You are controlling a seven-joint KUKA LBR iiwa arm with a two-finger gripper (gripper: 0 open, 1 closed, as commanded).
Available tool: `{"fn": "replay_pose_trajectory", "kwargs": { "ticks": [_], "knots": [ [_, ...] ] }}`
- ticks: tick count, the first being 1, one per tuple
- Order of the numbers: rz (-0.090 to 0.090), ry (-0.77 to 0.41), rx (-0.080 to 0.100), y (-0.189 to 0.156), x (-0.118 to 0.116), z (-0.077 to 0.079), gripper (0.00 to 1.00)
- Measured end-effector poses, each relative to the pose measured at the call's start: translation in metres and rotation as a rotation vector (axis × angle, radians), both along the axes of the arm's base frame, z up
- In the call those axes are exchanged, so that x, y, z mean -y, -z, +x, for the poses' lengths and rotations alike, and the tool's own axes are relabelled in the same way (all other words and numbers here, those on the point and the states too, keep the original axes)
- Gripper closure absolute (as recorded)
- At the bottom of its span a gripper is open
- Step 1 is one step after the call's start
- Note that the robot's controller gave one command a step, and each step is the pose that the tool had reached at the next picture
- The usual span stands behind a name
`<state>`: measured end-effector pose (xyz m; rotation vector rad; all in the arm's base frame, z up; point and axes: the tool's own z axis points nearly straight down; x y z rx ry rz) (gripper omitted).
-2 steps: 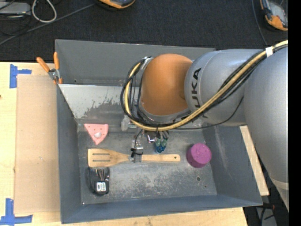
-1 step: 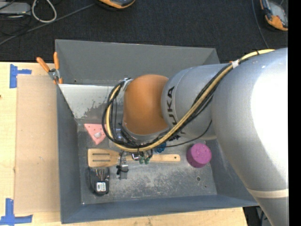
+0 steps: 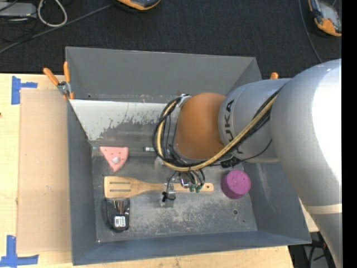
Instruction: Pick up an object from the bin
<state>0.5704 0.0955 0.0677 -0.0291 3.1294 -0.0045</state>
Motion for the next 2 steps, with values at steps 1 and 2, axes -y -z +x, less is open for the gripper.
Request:
{"fn": "replay_pose_trajectory", "kwargs": {
  "ticks": [1,2],
  "knots": [
    [0.007,-0.172,-0.011,-0.0020,0.0176,-0.0008,1.00],
    [0.007,-0.171,-0.011,-0.0020,0.0177,-0.0008,1.00]
  ]
}}
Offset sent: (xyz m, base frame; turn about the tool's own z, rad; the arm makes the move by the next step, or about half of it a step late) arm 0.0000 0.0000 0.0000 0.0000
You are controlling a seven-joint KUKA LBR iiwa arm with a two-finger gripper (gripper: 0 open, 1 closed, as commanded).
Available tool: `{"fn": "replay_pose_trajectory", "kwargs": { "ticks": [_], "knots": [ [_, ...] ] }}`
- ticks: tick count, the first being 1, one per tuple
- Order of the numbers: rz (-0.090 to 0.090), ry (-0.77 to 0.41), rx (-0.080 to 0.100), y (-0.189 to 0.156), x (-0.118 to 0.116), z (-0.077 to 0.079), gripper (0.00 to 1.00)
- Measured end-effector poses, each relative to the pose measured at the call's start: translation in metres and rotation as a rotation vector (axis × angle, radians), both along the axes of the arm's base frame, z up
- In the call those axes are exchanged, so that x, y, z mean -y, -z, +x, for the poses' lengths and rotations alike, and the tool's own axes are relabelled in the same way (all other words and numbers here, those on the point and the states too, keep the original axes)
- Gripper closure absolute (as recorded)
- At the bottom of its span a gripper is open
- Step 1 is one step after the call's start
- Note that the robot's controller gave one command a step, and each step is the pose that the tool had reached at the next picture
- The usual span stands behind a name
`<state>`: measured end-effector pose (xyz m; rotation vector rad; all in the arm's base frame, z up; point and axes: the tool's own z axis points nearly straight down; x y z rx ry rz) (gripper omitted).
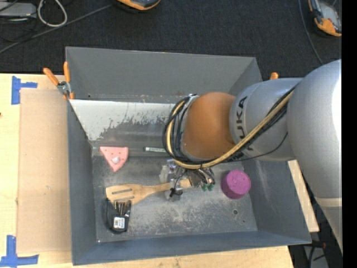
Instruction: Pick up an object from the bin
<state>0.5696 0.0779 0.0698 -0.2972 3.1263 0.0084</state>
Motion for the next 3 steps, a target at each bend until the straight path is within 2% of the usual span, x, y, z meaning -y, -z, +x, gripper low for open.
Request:
{"fn": "replay_pose_trajectory", "kwargs": {
  "ticks": [1,2,3],
  "knots": [
    [-0.001,0.000,-0.007,-0.010,0.000,-0.002,1.00],
    [0.000,0.001,0.001,-0.031,0.000,0.000,1.00],
    [0.001,0.003,-0.001,-0.035,0.000,-0.001,1.00]
  ]
}}
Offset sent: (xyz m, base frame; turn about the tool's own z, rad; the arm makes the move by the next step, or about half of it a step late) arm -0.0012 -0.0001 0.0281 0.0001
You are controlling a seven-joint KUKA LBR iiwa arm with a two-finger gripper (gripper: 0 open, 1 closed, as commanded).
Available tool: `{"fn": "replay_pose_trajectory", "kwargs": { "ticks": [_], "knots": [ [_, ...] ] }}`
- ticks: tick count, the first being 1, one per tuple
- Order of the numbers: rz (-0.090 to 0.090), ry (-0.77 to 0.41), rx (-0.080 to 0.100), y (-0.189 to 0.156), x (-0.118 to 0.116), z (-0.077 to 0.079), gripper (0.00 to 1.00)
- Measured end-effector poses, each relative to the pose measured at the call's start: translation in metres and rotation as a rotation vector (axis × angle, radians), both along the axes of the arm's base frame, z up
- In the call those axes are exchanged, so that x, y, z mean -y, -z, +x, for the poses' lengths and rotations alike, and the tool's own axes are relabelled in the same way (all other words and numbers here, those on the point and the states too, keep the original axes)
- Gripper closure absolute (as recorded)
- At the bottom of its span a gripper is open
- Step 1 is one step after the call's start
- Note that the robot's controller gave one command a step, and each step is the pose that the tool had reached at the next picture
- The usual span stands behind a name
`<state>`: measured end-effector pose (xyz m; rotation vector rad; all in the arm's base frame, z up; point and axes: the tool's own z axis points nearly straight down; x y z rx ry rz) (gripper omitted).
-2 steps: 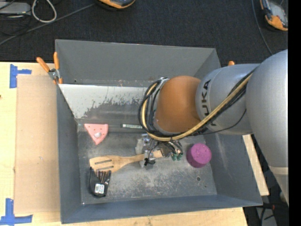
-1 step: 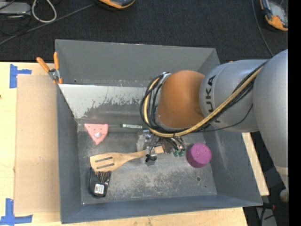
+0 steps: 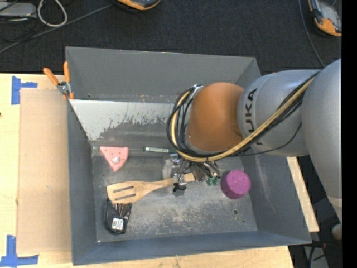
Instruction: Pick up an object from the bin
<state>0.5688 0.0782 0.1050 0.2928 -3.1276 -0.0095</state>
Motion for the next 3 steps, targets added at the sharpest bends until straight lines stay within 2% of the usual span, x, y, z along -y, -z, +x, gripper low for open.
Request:
{"fn": "replay_pose_trajectory", "kwargs": {
  "ticks": [1,2,3],
  "knots": [
    [0.000,0.001,0.000,-0.009,0.000,0.000,1.00],
    [-0.001,0.002,-0.007,-0.047,0.000,-0.002,1.00],
    [0.000,0.002,0.001,-0.091,-0.001,0.000,1.00]
  ]
}}
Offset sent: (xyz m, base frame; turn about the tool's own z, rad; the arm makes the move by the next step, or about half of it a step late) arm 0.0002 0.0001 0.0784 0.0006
